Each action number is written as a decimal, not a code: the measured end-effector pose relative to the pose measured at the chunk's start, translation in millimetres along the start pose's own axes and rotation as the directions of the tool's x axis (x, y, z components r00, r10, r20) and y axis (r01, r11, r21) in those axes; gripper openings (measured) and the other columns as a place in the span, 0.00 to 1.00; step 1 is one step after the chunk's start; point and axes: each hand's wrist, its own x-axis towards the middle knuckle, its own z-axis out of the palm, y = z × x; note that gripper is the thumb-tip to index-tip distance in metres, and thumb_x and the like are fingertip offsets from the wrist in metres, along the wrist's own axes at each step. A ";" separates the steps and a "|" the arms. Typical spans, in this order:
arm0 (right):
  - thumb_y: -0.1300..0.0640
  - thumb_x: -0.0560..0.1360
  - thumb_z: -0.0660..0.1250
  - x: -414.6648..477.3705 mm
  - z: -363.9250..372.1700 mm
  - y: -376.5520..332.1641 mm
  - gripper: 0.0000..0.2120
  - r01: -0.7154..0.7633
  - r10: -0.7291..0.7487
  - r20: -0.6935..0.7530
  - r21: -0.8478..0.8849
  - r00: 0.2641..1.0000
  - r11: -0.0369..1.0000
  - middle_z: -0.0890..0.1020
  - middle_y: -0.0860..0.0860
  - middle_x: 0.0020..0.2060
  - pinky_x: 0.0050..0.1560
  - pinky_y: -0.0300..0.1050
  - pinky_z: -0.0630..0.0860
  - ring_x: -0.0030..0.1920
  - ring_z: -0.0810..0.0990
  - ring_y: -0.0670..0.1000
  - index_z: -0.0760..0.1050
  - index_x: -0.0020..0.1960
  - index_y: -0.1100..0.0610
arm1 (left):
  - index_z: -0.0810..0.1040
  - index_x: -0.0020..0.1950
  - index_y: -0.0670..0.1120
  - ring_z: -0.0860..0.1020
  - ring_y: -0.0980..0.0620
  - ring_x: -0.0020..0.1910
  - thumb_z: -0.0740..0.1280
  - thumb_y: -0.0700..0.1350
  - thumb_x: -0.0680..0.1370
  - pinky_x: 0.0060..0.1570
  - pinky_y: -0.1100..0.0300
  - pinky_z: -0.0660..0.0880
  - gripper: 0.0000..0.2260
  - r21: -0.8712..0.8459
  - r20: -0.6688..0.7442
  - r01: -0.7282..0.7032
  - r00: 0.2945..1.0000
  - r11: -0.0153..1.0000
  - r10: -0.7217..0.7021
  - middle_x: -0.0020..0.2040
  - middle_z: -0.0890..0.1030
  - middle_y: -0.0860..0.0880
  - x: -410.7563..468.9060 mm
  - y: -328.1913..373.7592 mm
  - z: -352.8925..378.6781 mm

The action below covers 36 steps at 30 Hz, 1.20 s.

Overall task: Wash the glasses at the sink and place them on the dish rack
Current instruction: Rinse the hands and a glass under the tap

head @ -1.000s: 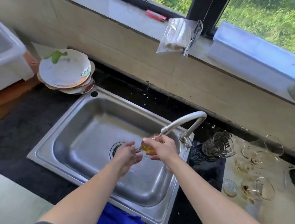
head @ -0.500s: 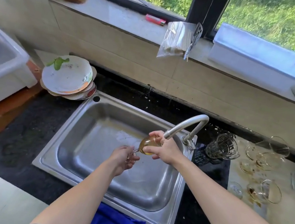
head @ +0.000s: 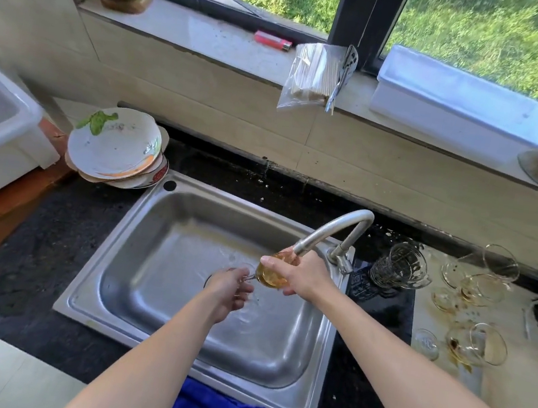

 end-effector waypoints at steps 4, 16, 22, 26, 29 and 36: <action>0.58 0.69 0.78 1.2 -4.0 5.2 0.25 0.032 -0.036 0.077 0.058 0.996 0.998 0.79 0.53 0.51 0.41 0.47 0.82 0.48 0.80 0.50 0.74 0.63 0.53 | 0.72 0.43 0.44 0.62 0.55 0.17 0.55 0.54 0.83 0.17 0.69 0.55 0.16 0.214 0.005 0.080 0.997 0.974 -0.083 0.30 0.74 0.46 -6.4 4.7 -2.9; 0.40 0.61 0.79 3.6 10.4 28.9 0.22 -0.017 0.057 -0.238 0.169 0.970 0.985 0.78 0.46 0.37 0.43 0.47 0.78 0.39 0.77 0.47 0.76 0.46 0.53 | 0.68 0.52 0.45 0.76 0.37 0.47 0.53 0.54 0.83 0.41 0.52 0.64 0.13 0.862 -0.106 -0.353 0.578 0.365 0.809 0.49 0.79 0.45 -55.0 31.0 0.1; 0.61 0.73 0.73 -9.2 1.9 14.6 0.04 -0.015 0.069 -0.106 0.443 0.992 0.896 0.84 0.52 0.41 0.38 0.40 0.75 0.45 0.81 0.49 0.80 0.41 0.57 | 0.71 0.58 0.42 0.76 0.42 0.48 0.56 0.51 0.83 0.43 0.54 0.66 0.13 0.714 -0.125 -0.458 0.660 0.529 0.741 0.49 0.79 0.46 -38.5 35.3 -0.1; 0.59 0.73 0.74 -15.8 -1.0 15.1 0.06 0.076 -0.063 -0.085 0.148 0.994 0.986 0.85 0.48 0.36 0.40 0.37 0.77 0.41 0.82 0.46 0.82 0.37 0.55 | 0.71 0.55 0.35 0.73 0.47 0.33 0.60 0.37 0.81 0.26 0.58 0.70 0.06 0.054 -0.115 -0.129 0.984 0.990 0.134 0.39 0.75 0.41 -2.0 27.3 11.8; 0.47 0.74 0.70 -19.0 -5.2 18.0 0.08 0.184 -0.237 -0.095 -0.381 0.967 0.906 0.84 0.40 0.42 0.51 0.47 0.77 0.47 0.80 0.44 0.85 0.46 0.49 | 0.71 0.43 0.38 0.70 0.49 0.31 0.58 0.33 0.81 0.18 0.67 0.67 0.08 -0.117 -0.096 -0.066 0.994 0.991 0.055 0.37 0.73 0.41 7.3 22.4 21.9; 0.47 0.79 0.61 -18.6 -17.0 20.4 0.16 0.318 -0.421 0.041 -0.722 0.906 0.614 0.80 0.40 0.56 0.51 0.43 0.68 0.56 0.69 0.47 0.77 0.65 0.47 | 0.73 0.55 0.37 0.70 0.51 0.28 0.60 0.39 0.81 0.21 0.64 0.66 0.07 -0.028 -0.103 -0.133 0.986 0.991 0.130 0.41 0.77 0.41 18.9 33.5 26.7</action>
